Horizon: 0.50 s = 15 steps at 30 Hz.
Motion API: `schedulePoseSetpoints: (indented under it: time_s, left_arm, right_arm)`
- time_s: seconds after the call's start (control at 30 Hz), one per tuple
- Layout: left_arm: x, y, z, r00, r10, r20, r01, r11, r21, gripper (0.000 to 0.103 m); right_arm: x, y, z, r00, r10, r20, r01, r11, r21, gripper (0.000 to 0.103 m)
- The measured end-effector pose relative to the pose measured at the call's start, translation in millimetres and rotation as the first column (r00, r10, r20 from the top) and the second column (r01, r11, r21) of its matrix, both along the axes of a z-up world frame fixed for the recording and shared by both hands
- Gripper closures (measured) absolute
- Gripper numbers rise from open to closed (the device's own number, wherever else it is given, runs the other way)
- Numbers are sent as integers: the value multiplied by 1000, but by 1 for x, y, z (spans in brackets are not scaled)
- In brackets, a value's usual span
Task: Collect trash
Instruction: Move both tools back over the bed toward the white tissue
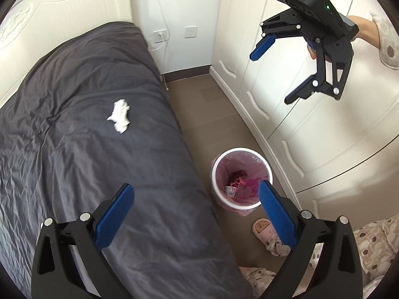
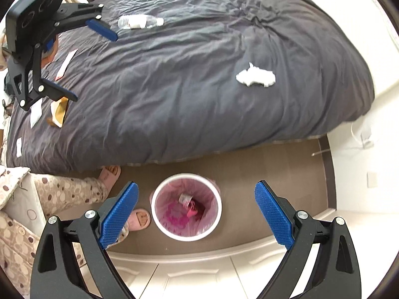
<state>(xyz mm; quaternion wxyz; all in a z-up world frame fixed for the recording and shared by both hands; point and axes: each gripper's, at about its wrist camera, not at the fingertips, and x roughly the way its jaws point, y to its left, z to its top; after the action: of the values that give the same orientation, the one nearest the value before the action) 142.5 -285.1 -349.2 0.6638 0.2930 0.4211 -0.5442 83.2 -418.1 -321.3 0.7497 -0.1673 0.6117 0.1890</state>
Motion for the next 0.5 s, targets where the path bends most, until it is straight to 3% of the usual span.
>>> schedulePoseSetpoints:
  time_s: [0.27,0.5]
  left_arm:
    - [71,70,12,999,37,24,-37,999,-9,5]
    - [128,95,8,992,125,-8,-125,992,-11,5]
  right_arm:
    - [76,61,9,998,53,21,-52,997,-64,11]
    - [140,69,-3,996,84,13,-83,994,-76,11]
